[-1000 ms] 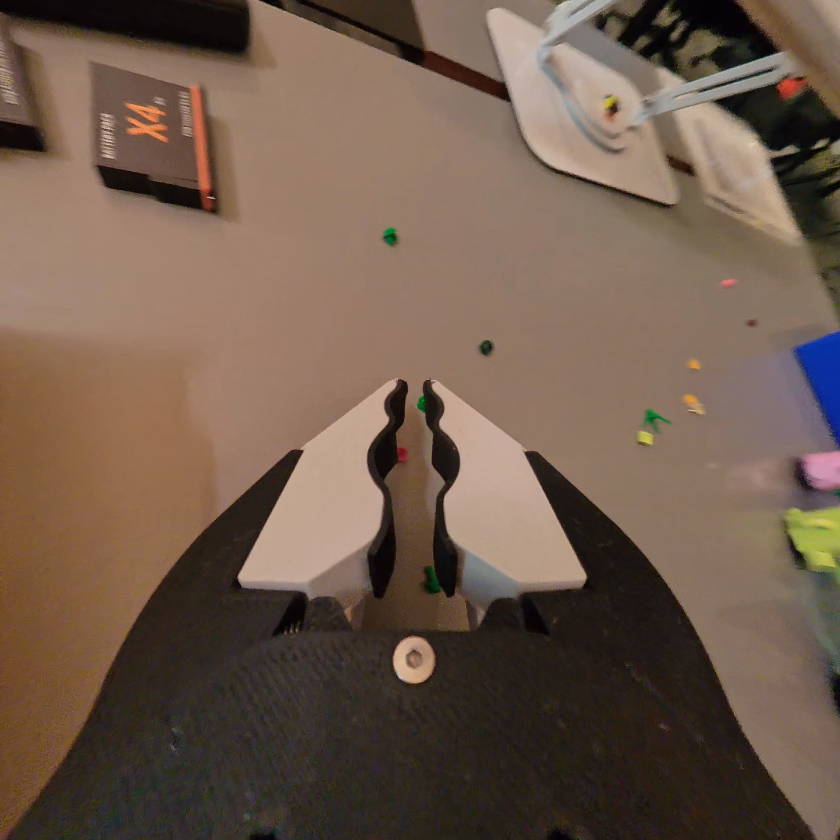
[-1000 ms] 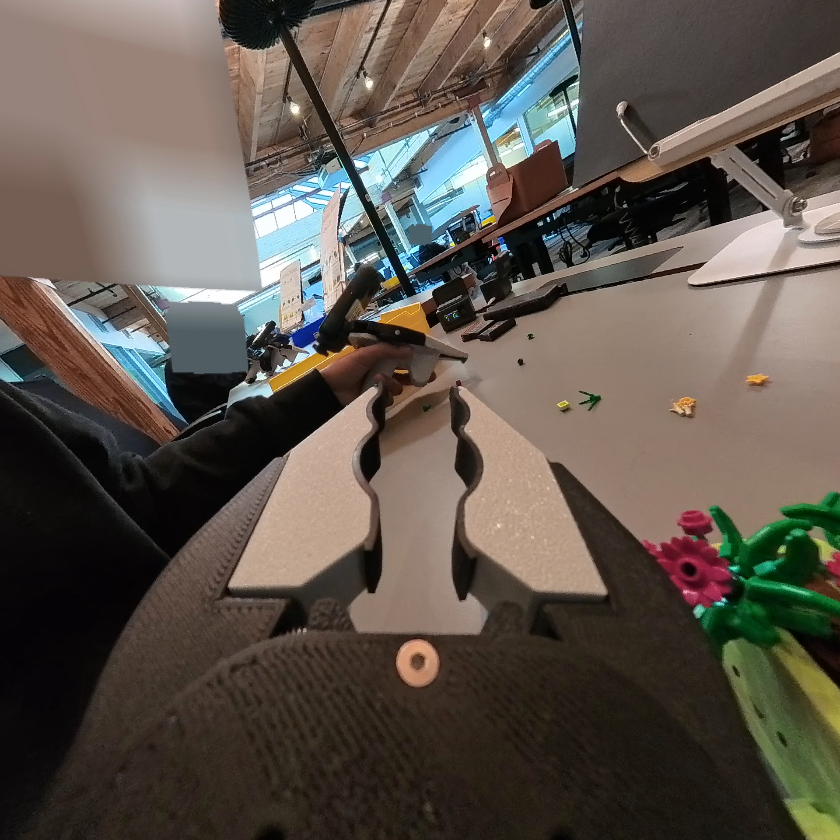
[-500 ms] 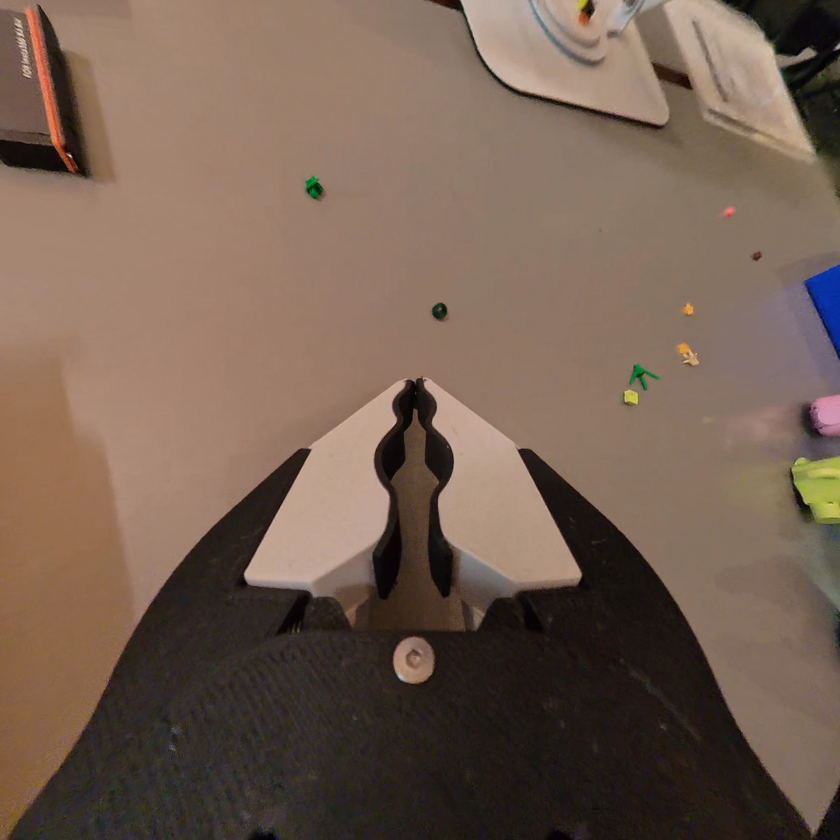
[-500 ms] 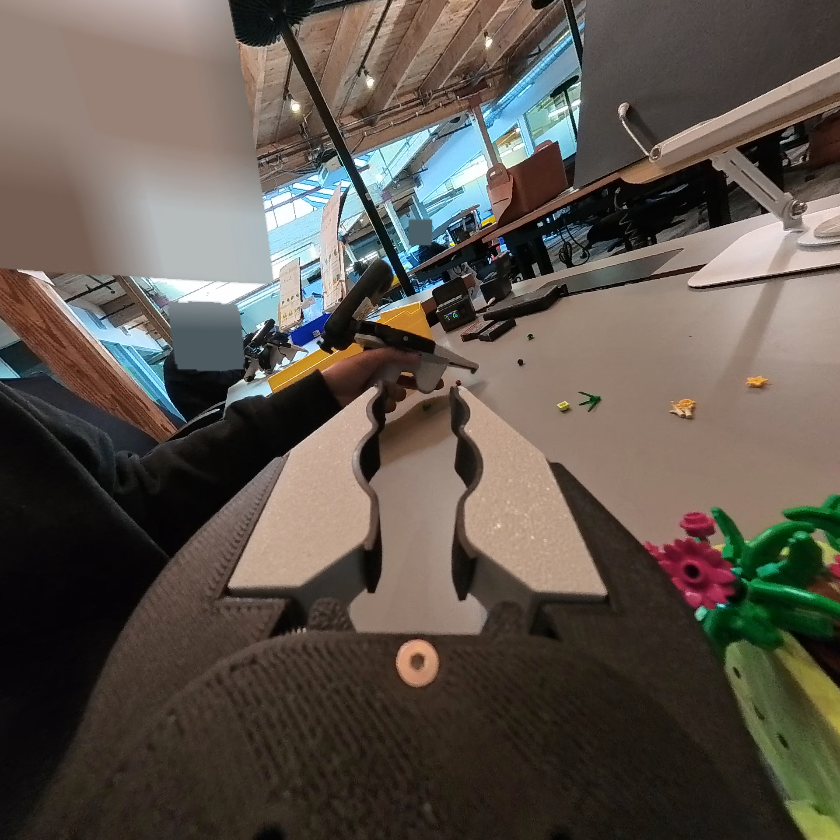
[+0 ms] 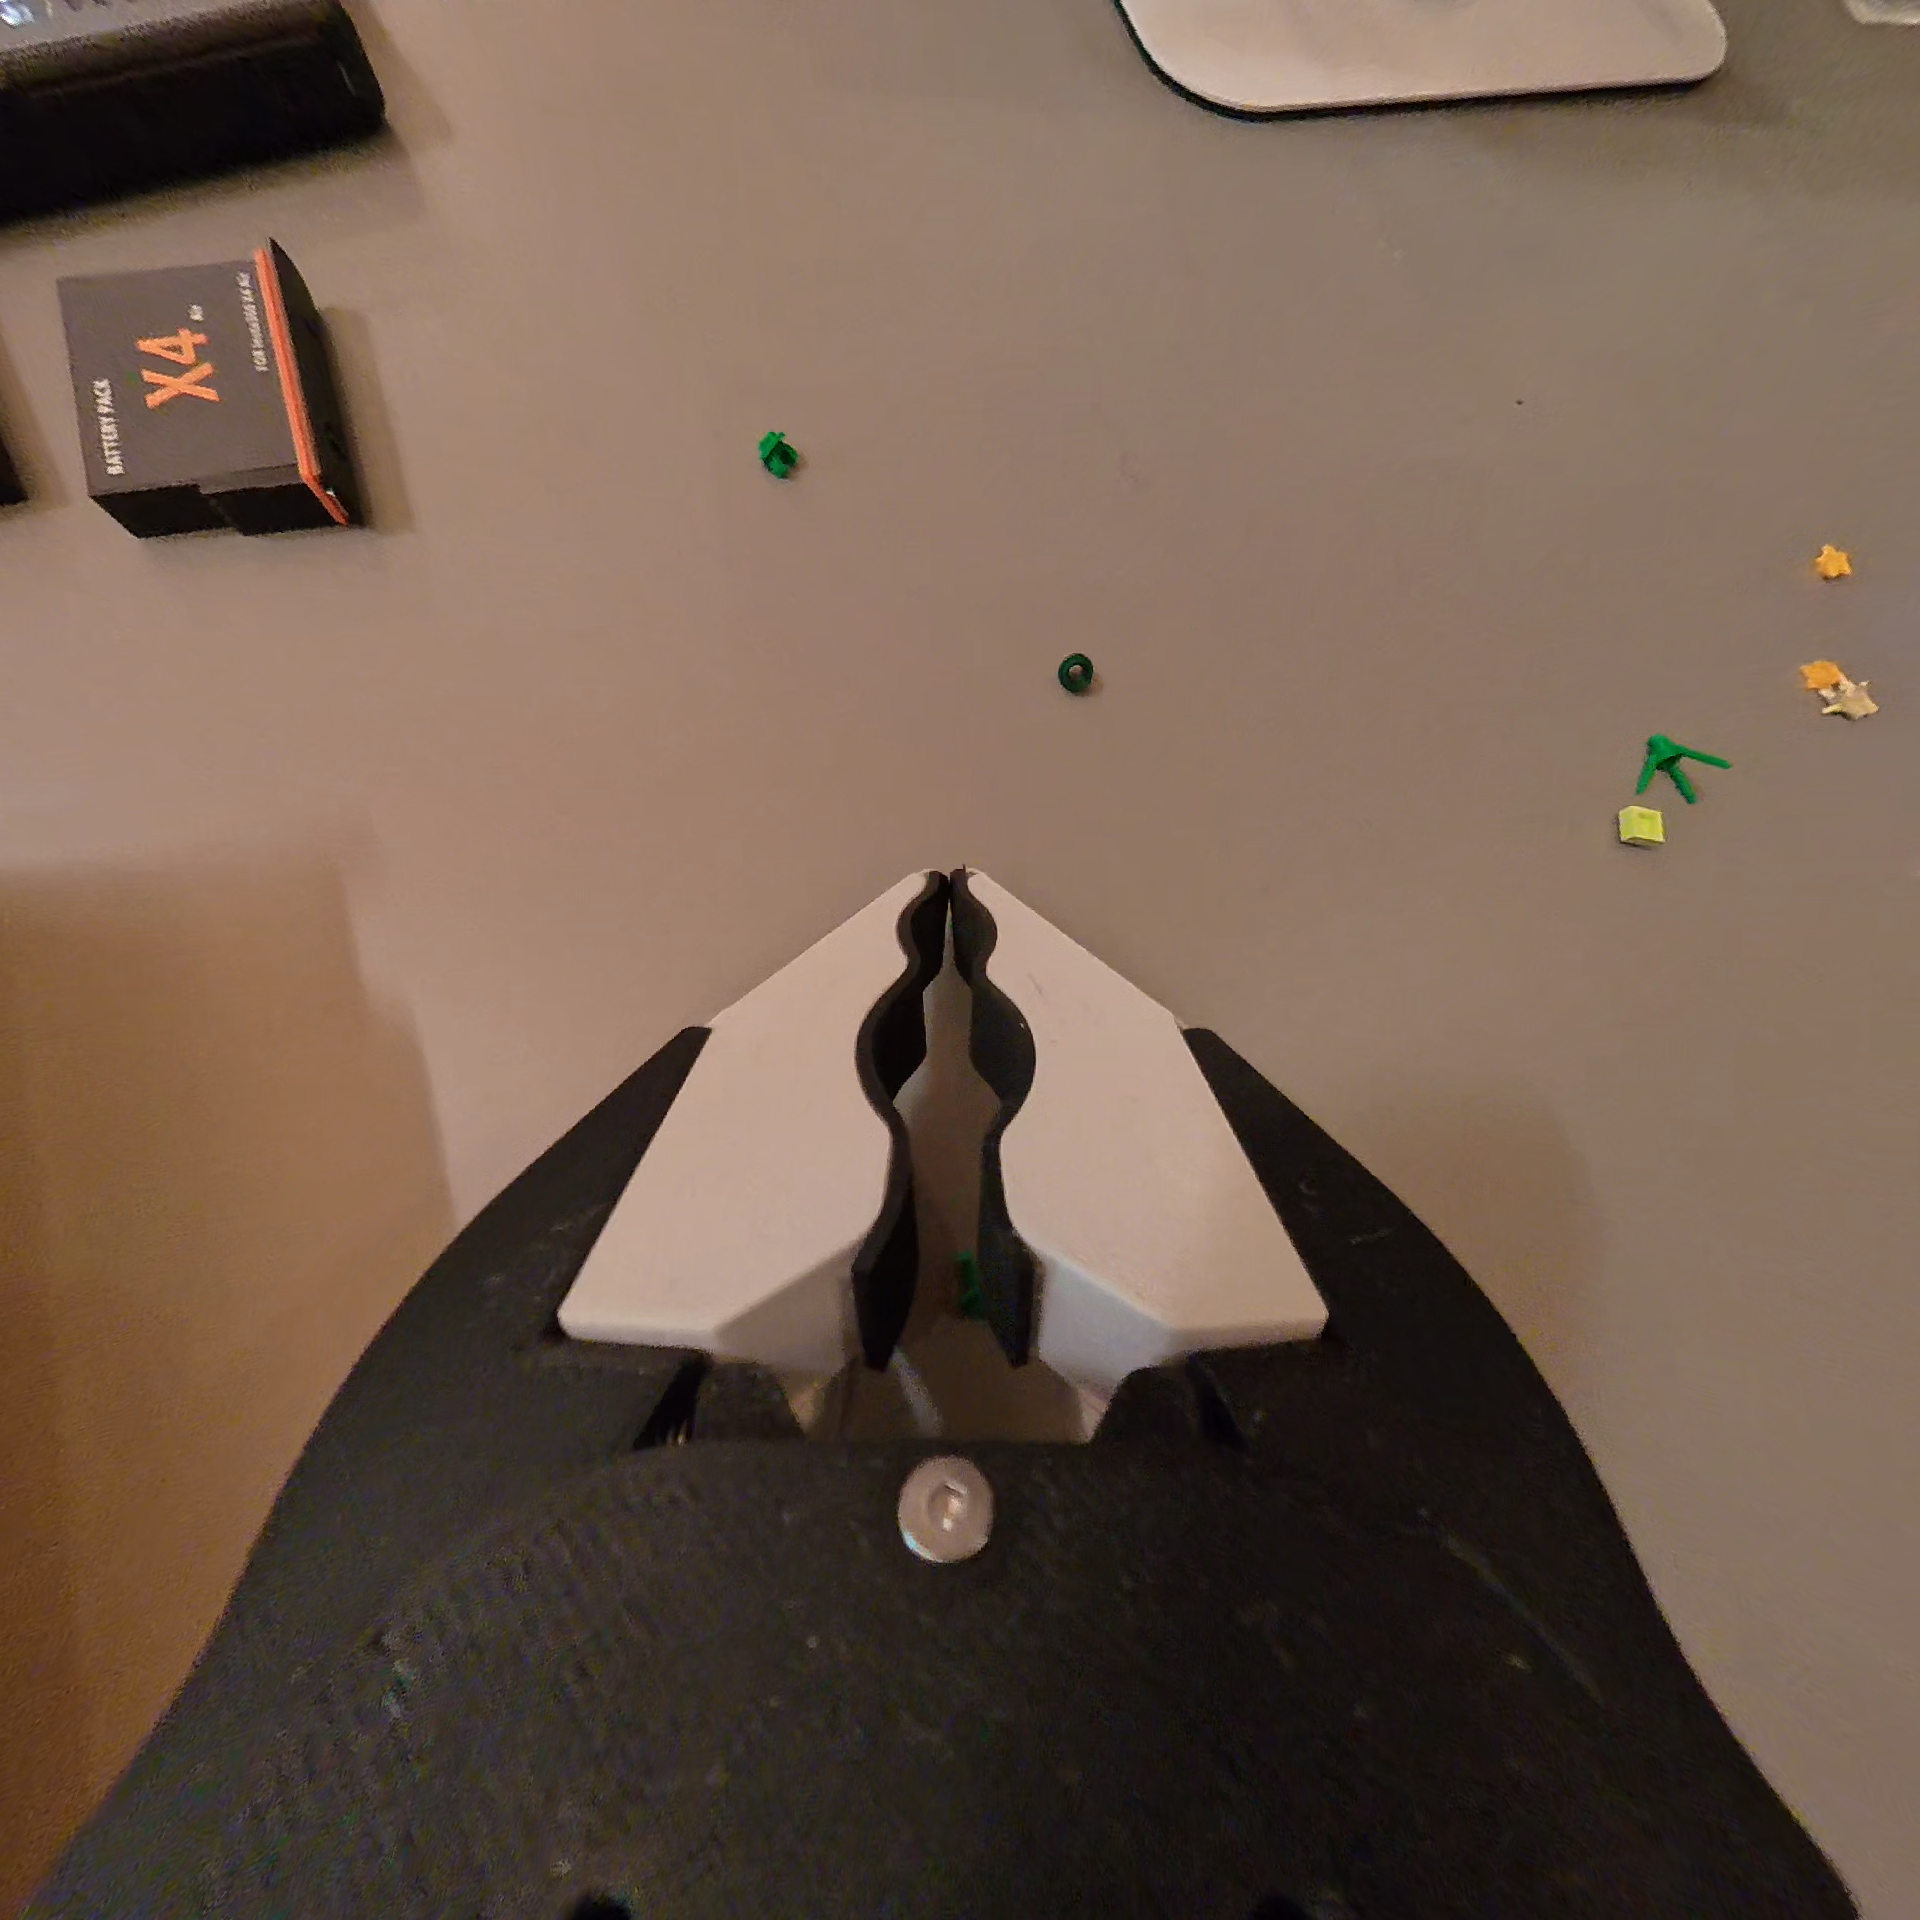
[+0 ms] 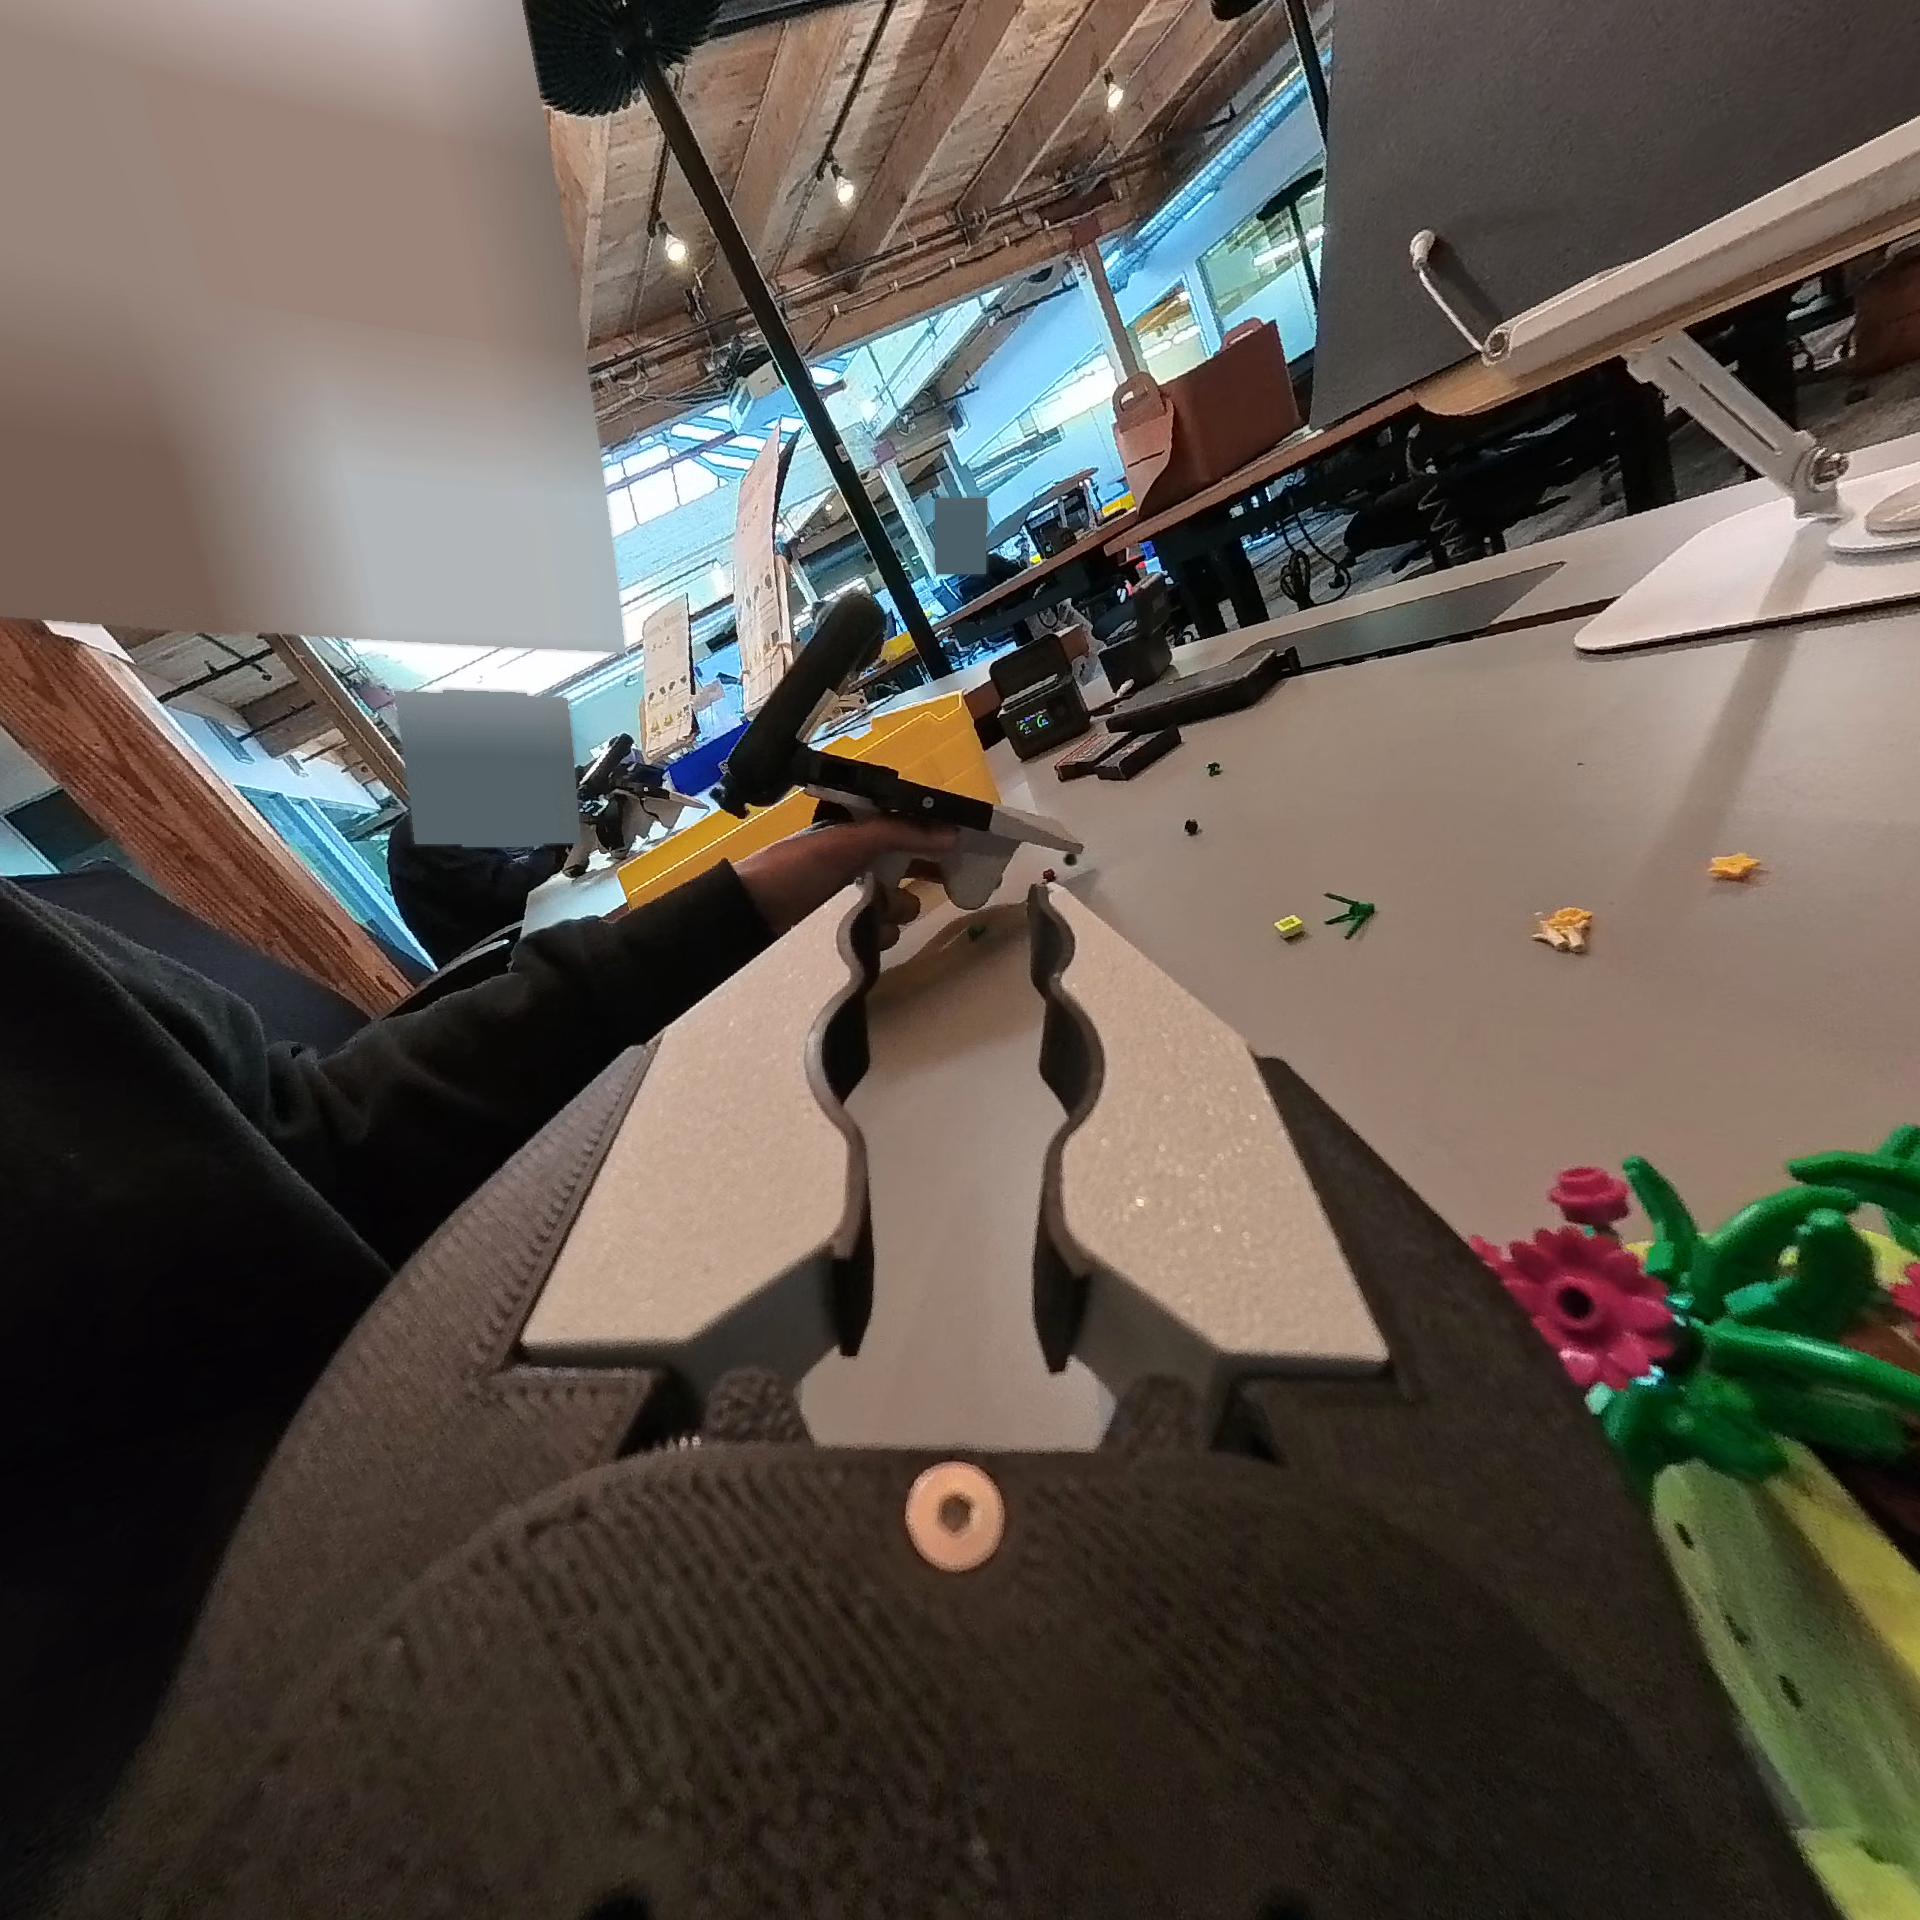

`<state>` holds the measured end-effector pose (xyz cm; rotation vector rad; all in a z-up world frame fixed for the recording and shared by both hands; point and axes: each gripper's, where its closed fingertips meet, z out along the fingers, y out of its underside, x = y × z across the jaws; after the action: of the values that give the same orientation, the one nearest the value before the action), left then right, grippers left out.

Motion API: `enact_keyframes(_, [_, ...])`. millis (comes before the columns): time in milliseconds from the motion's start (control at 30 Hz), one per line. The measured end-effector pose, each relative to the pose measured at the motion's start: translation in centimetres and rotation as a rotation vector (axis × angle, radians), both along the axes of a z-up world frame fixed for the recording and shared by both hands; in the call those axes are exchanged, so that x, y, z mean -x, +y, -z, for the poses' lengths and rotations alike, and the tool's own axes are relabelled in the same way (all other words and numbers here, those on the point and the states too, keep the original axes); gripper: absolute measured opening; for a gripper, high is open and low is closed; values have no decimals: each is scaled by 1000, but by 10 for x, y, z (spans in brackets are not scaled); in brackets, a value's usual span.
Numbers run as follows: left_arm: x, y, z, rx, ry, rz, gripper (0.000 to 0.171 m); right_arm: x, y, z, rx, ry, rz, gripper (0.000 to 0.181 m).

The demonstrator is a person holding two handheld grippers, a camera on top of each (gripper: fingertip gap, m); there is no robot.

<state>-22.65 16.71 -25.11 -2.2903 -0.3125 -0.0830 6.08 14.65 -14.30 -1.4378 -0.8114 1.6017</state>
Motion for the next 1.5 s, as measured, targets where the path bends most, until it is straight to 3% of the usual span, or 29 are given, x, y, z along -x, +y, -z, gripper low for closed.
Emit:
enact_keyframes(33, [1,0,-1,-3,12,-7,1,0,0,0,0,0,0,26])
enact_keyframes(133, [0,-1,-5,-14,13,-4,31,0,0,0,1,0,-1,27])
enact_keyframes(200, [0,-1,-5,-16,4,-9,35,0,0,0,1,1,0,27])
enact_keyframes(300, [5,-4,-1,11,42,-19,0,0,0,0,2,1,-1,26])
enact_keyframes(467, [5,-7,-2,9,48,-30,1,0,0,0,3,1,0,27])
enact_keyframes(533, [8,-10,-3,0,39,-43,17,0,0,0,3,2,0,27])
enact_keyframes(600, [16,-16,-3,7,37,-75,22,-1,0,0,5,3,-1,27])
enact_keyframes(733, [25,-26,9,57,34,-111,17,-1,1,0,10,5,-2,27])
enact_keyframes(1200, [21,-26,-2,-28,-116,-126,11,-1,1,0,12,5,-2,27])
enact_keyframes(1500, [24,-38,10,19,-15,-122,10,0,1,0,10,4,-2,27])
